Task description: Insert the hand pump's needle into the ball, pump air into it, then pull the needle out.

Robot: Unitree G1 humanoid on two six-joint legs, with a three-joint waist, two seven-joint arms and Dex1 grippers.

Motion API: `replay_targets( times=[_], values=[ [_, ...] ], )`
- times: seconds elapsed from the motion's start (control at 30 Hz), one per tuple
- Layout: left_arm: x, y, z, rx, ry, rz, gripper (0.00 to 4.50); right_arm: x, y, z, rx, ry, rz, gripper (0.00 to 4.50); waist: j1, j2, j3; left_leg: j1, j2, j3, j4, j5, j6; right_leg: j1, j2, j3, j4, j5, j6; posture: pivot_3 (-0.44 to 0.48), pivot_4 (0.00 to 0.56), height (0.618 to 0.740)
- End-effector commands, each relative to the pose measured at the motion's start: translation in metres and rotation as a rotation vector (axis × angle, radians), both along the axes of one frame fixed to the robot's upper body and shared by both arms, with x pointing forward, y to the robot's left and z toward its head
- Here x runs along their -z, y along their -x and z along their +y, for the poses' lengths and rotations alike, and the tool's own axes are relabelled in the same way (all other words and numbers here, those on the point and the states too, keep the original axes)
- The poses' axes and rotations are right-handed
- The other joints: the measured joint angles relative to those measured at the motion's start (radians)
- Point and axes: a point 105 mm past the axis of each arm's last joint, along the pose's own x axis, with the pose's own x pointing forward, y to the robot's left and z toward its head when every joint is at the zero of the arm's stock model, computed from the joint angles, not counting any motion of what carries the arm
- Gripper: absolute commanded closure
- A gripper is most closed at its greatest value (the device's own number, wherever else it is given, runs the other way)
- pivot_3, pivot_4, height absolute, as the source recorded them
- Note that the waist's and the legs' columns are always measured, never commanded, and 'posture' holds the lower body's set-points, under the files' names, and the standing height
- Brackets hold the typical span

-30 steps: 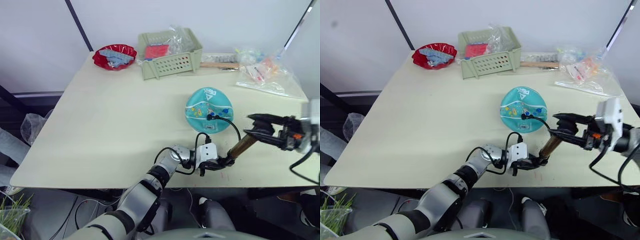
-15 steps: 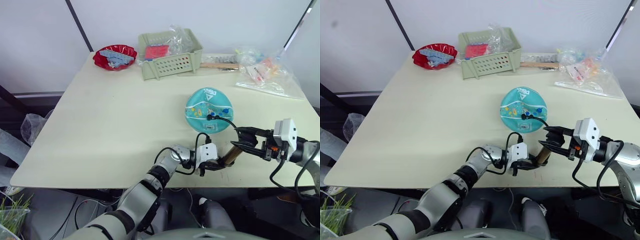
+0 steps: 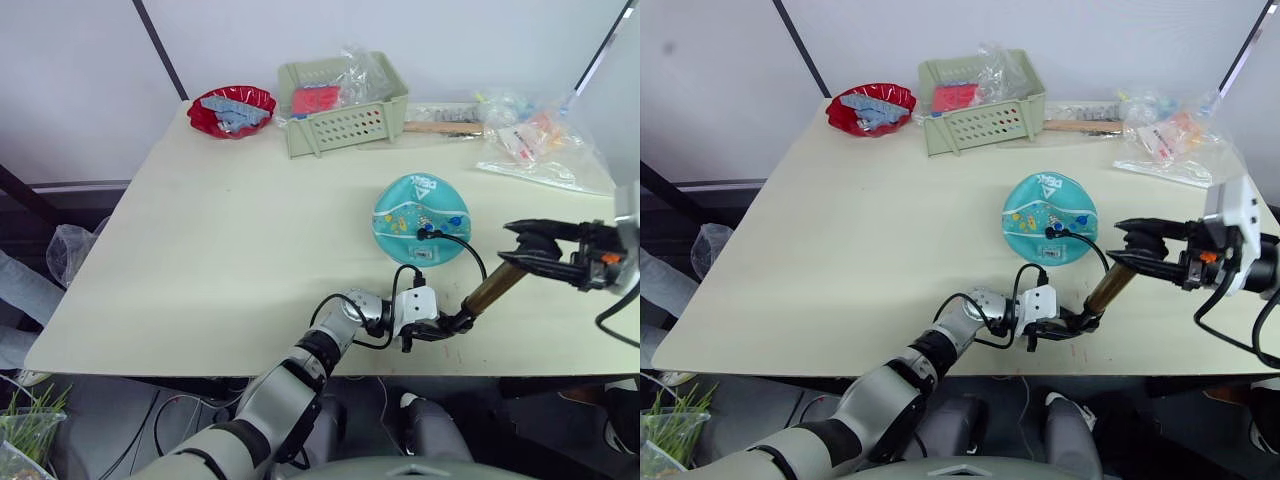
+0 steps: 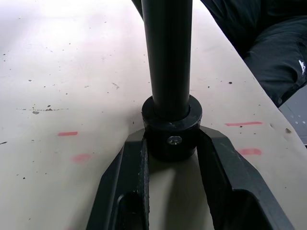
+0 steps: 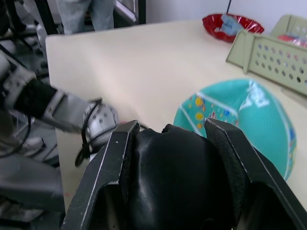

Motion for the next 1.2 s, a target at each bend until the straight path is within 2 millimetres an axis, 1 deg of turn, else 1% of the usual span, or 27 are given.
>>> replay_targets(
  times=[0.03,0.07,0.17,0.23,0.27,0.33,0.43,0.53,0.6,0.67,0.73,0.8,0.87,1.0,1.13,1.2],
  values=[
    [0.034,0.01,0.022,-0.006,-0.141,0.077,3.52,-0.053,0.009,-0.004,0.006,-0.022,-0.163,2.83,0.0,0.0,0.0,-0.002,0.0,0.0,0.0,0.0,0.0,-0.002,0.0,0.0,0.0,0.0,0.0,0.0,0.15,0.74],
    [0.034,0.011,0.022,-0.005,-0.141,0.078,3.52,-0.062,0.01,-0.005,0.006,-0.025,-0.175,2.83,0.0,0.0,0.0,-0.005,0.0,0.0,0.001,0.0,0.0,-0.005,0.0,0.0,0.001,0.0,0.0,0.0,0.15,0.74],
    [0.036,0.012,0.023,-0.003,-0.144,0.08,3.52,-0.081,0.013,-0.004,0.0,-0.072,-0.193,2.83,0.0,0.0,0.0,-0.006,0.0,0.0,0.001,0.0,0.0,-0.006,0.0,0.0,0.001,0.0,0.0,0.0,0.15,0.74],
    [0.036,0.012,0.023,-0.003,-0.144,0.082,3.52,-0.084,0.014,-0.001,-0.008,-0.07,-0.191,2.83,0.0,0.0,0.0,-0.006,0.0,0.0,0.001,0.0,0.0,-0.006,0.0,0.0,0.0,0.0,0.0,0.0,0.15,0.74],
    [0.036,0.012,0.023,-0.003,-0.144,0.083,3.52,-0.08,0.013,0.001,-0.011,-0.067,-0.184,2.83,0.001,0.0,0.0,-0.007,0.0,0.0,0.001,0.0,0.0,-0.006,0.0,0.0,0.0,0.0,0.0,0.0,0.15,0.74],
    [0.035,0.012,0.023,-0.003,-0.145,0.084,3.52,-0.066,0.01,0.004,-0.009,-0.045,-0.15,2.83,0.0,0.0,0.0,-0.007,0.0,0.0,0.001,0.0,0.0,-0.007,0.0,0.0,0.0,0.0,0.0,0.0,0.15,0.74],
    [0.035,0.011,0.022,-0.001,-0.144,0.084,3.52,-0.037,0.006,0.006,0.0,0.004,-0.096,2.83,0.0,-0.001,-0.001,-0.007,0.0,-0.001,0.001,0.0,0.0,-0.007,0.0,-0.001,0.0,0.0,0.0,0.0,0.15,0.74],
    [0.034,0.011,0.021,-0.004,-0.143,0.085,3.52,-0.011,0.004,0.011,-0.003,-0.024,-0.05,2.83,-0.002,-0.004,-0.003,-0.005,0.0,0.0,0.001,0.0,0.0,-0.005,0.0,0.0,0.001,0.0,0.0,0.0,0.15,0.74],
    [0.034,0.01,0.021,-0.007,-0.144,0.084,3.52,-0.002,0.001,0.014,0.006,-0.057,-0.045,2.83,-0.002,-0.006,-0.004,-0.004,0.0,0.0,0.001,0.0,0.0,-0.005,0.0,0.0,0.001,0.0,0.0,0.0,0.15,0.74],
    [0.034,0.009,0.021,-0.008,-0.145,0.082,3.52,0.009,0.002,0.016,0.002,-0.048,-0.026,2.83,-0.002,-0.007,-0.005,-0.003,0.001,0.0,0.001,0.0,0.0,-0.004,0.001,0.0,0.001,0.0,0.0,0.0,0.15,0.74],
    [0.033,0.009,0.021,-0.01,-0.145,0.082,3.52,0.016,0.003,0.017,-0.005,-0.034,-0.012,2.83,-0.002,-0.006,-0.005,-0.002,0.001,0.0,0.001,0.0,0.0,-0.004,0.002,0.0,0.001,0.0,0.0,0.0,0.15,0.74],
    [0.035,0.01,0.022,-0.015,-0.144,0.086,3.52,0.041,0.0,0.016,0.023,-0.019,0.026,2.83,-0.002,-0.008,-0.006,-0.002,0.001,0.0,0.001,0.0,0.0,-0.004,0.002,0.0,0.001,0.0,0.0,0.0,0.15,0.74],
    [0.035,0.01,0.022,-0.015,-0.144,0.087,3.52,0.065,-0.001,0.017,0.033,-0.026,0.066,2.83,-0.001,-0.013,-0.01,-0.002,0.001,-0.001,0.001,0.0,0.0,-0.004,0.002,0.0,0.001,0.0,0.0,0.0,0.15,0.74],
    [0.034,0.009,0.023,-0.02,-0.143,0.085,3.52,0.084,-0.001,0.019,0.044,-0.052,0.078,2.83,-0.003,-0.014,-0.011,0.001,0.001,0.001,0.0,0.0,0.0,-0.001,0.002,0.001,0.001,0.0,0.0,0.0,0.15,0.74],
    [0.033,0.008,0.023,-0.022,-0.144,0.084,3.52,0.106,-0.001,0.023,0.054,-0.073,0.094,2.83,-0.003,-0.014,-0.011,0.009,0.002,0.0,-0.001,0.0,0.0,0.007,0.003,0.0,0.001,-0.003,0.003,0.0,0.15,0.74],
    [0.033,0.007,0.023,-0.024,-0.143,0.083,3.52,0.112,-0.003,0.023,0.065,-0.081,0.095,2.83,-0.004,-0.013,-0.011,0.01,0.002,-0.001,-0.001,0.0,0.0,0.008,0.003,0.0,0.001,-0.003,0.003,0.0,0.15,0.74]
  ],
)
